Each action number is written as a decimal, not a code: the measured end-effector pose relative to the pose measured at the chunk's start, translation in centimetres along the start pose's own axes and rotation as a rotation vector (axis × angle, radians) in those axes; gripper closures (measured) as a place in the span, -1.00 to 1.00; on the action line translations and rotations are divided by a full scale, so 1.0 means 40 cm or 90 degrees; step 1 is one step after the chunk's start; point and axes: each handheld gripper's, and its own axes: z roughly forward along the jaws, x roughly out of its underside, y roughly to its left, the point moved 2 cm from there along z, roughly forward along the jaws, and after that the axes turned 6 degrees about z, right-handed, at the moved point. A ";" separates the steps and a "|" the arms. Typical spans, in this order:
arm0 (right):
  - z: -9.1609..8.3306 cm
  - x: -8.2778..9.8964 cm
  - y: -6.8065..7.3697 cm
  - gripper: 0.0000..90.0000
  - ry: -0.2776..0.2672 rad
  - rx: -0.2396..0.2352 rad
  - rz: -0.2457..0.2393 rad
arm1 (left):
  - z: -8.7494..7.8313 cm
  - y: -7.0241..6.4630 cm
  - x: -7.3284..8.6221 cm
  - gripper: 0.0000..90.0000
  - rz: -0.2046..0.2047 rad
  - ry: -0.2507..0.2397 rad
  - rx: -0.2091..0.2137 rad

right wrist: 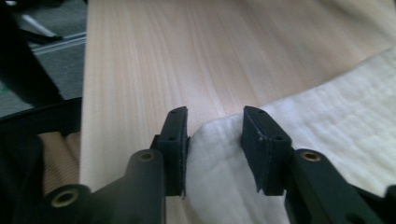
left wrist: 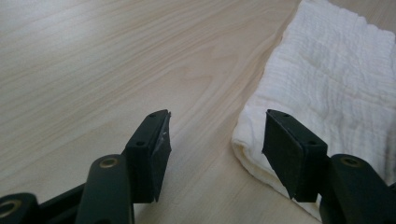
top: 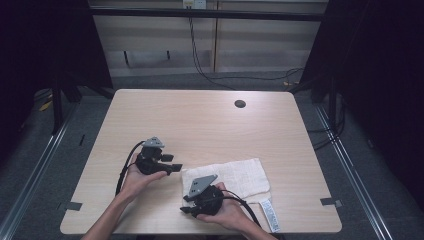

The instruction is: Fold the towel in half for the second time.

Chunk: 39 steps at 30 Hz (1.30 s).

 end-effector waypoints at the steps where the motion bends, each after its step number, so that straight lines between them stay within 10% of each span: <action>1: 0.001 0.001 0.003 0.40 0.000 0.007 -0.010 | 0.002 0.000 0.000 -0.08 0.002 0.002 0.000; 11: 0.000 0.000 -0.010 0.80 -0.007 0.027 0.009 | 0.014 -0.015 0.001 0.02 0.022 0.014 0.021; 26: -0.001 0.002 -0.020 0.83 -0.017 0.011 0.056 | 0.068 -0.035 0.008 0.10 0.049 0.063 0.053; 39: 0.000 -0.006 -0.024 0.85 0.000 0.005 0.076 | 0.074 -0.052 0.013 0.76 0.086 0.066 0.077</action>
